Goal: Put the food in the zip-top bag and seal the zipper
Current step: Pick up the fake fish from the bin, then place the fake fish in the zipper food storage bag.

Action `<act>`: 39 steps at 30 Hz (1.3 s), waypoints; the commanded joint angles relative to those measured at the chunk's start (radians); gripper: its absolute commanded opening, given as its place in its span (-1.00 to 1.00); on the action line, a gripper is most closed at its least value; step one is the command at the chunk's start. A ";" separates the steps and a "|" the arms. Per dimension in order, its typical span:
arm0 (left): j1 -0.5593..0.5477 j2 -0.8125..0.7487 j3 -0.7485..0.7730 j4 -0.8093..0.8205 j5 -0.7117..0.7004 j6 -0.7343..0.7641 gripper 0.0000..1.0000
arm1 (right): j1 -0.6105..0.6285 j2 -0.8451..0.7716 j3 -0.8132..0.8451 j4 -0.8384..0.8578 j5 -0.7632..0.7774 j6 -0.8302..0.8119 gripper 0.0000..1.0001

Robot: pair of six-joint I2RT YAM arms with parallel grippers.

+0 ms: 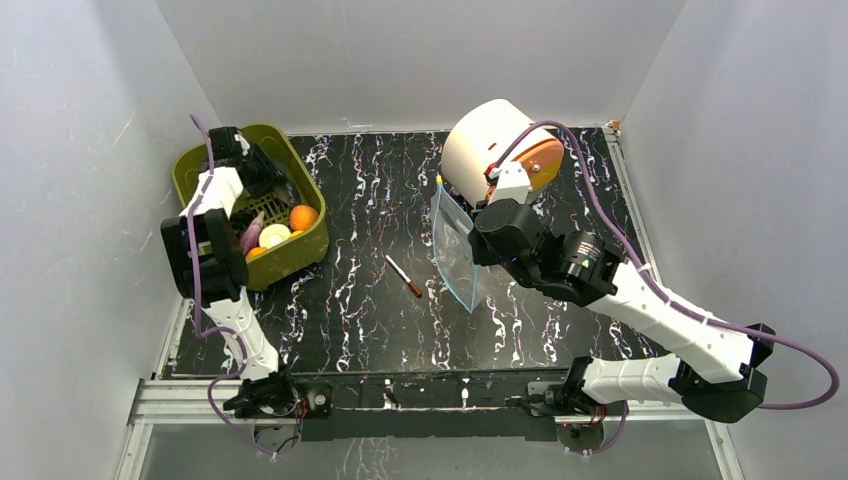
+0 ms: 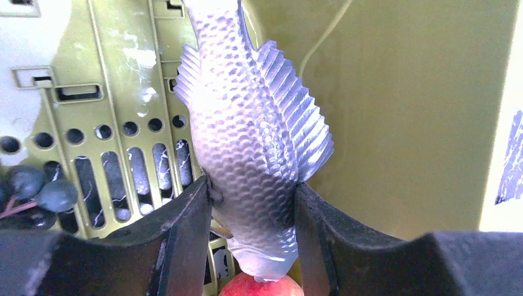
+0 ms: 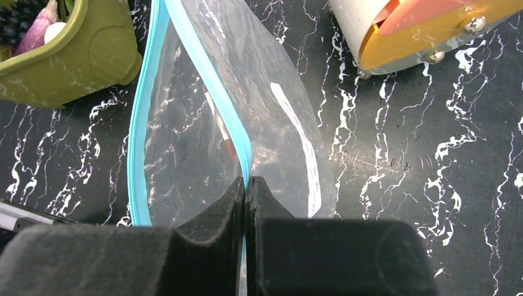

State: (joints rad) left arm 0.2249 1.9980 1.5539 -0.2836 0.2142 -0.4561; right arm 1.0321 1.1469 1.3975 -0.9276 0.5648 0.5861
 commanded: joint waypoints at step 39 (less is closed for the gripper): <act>-0.238 -0.887 -0.436 0.272 0.318 -0.022 -0.89 | -0.003 -0.041 -0.136 0.222 -0.065 0.166 -1.00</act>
State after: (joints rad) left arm 0.0021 1.1687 1.1423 -0.0380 0.4389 -0.4164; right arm 1.0321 1.1336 1.2716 -0.7765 0.4721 0.7334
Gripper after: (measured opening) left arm 0.433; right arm 0.010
